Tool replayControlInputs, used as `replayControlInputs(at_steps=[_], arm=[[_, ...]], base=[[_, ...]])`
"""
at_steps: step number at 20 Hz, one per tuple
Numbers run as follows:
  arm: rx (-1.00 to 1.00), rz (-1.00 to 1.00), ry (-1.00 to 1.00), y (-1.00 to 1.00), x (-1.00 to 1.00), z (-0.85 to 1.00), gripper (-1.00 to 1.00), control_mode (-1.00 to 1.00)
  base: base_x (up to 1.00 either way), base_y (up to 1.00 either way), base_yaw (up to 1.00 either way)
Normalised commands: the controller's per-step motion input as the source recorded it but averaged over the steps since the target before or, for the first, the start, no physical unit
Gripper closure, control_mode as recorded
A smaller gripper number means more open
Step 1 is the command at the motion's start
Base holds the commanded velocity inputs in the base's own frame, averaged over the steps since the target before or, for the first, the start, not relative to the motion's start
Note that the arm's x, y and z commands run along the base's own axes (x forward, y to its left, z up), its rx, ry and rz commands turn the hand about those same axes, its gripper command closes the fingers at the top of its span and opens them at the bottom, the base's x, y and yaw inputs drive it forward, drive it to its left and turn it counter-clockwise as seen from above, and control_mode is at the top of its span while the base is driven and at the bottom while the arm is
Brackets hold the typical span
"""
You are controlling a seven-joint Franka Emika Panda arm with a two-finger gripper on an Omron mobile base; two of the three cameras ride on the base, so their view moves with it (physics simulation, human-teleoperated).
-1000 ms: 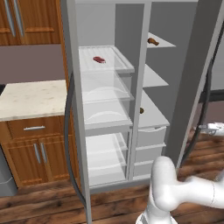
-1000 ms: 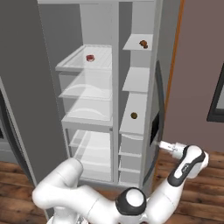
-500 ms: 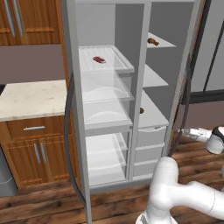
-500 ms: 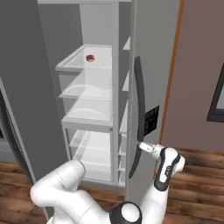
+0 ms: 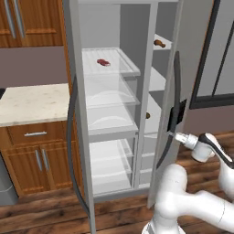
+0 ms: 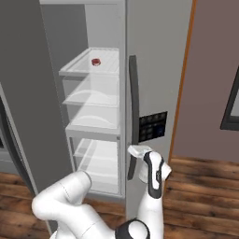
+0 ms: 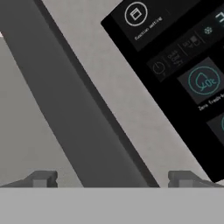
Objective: There's a chicken drumstick in the fridge that needs to be moved to the freezer for freezing. Pick up the chicken drumstick from the fridge, place it on any shelf in the freezer, and close the fridge and freezer doors when done.
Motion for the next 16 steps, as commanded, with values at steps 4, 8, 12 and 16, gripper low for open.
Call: replayControlInputs(at_steps=[4, 8, 12, 16], arm=[[-0.06, -0.24, -0.02, 0.94, 0.42, 0.31, -1.00, -1.00], [-0.18, -0.24, 0.00, 1.00, 0.44, 0.31, -1.00, -1.00], [-0.18, -0.24, 0.00, 0.95, 0.48, 0.30, -1.00, -1.00], [-0.12, -0.21, 0.00, 0.67, 0.63, 0.21, -1.00, -1.00]], base=[[0.00, 0.00, 0.00], [0.00, 0.00, 0.00], [0.00, 0.00, 0.00], [0.00, 0.00, 0.00]])
